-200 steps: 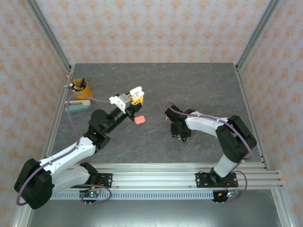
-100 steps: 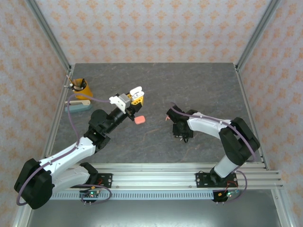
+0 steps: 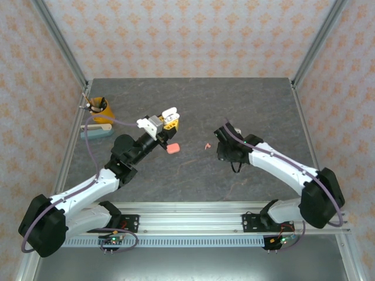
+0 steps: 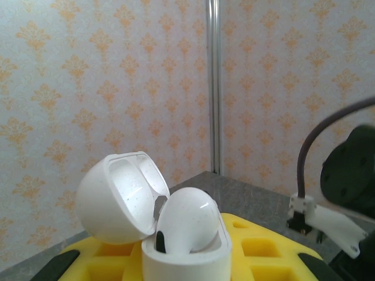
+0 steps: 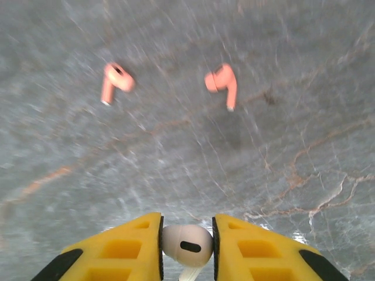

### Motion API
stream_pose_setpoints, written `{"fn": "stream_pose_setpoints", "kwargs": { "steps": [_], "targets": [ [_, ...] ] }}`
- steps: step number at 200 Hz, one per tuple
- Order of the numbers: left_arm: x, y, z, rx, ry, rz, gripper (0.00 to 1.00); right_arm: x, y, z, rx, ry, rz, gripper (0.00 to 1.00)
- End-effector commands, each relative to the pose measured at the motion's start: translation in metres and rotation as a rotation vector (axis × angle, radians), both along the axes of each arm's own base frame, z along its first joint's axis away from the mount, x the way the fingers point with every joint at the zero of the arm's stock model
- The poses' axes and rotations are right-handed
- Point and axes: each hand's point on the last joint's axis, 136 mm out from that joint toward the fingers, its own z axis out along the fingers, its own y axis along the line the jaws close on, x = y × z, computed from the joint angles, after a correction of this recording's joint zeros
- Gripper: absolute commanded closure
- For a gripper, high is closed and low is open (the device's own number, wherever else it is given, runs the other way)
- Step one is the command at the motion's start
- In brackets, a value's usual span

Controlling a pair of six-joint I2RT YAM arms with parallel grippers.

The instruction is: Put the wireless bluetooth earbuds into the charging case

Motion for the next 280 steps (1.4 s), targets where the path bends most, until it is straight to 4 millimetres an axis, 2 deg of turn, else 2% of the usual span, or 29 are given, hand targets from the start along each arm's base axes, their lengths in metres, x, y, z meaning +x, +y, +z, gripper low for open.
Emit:
{"fn": "stream_pose_setpoints", "kwargs": {
  "steps": [1,23,85,109,129,150,176,232,280],
  "targets": [
    [-0.001,-0.006,0.02,-0.025,-0.03,-0.034,1.0,0.016,-0.004,0.055,0.018,-0.154,-0.006,0.74],
    [0.001,-0.01,0.02,-0.027,-0.023,-0.052,1.0,0.026,0.0,0.106,0.064,-0.278,0.018,0.74],
    [0.001,-0.027,0.027,-0.034,-0.015,-0.133,1.0,0.042,0.02,0.231,0.182,-0.549,0.126,0.74],
    [-0.001,-0.035,0.032,-0.032,-0.024,-0.166,1.0,0.041,0.03,0.27,0.247,-0.636,0.182,0.74],
    [-0.001,-0.041,0.036,-0.029,-0.03,-0.187,1.0,0.038,0.039,0.293,0.3,-0.688,0.23,0.73],
    [0.0,-0.049,0.04,-0.028,-0.038,-0.206,1.0,0.037,0.05,0.306,0.348,-0.718,0.282,0.73],
    [0.001,-0.058,0.044,-0.028,-0.046,-0.223,1.0,0.038,0.065,0.312,0.392,-0.731,0.34,0.73],
    [0.007,-0.069,0.051,-0.04,-0.053,-0.23,1.0,0.04,0.086,0.307,0.45,-0.719,0.411,0.73],
    [0.014,-0.07,0.053,-0.073,-0.051,-0.216,1.0,0.04,0.091,0.3,0.446,-0.715,0.441,0.73]
  ]
}}
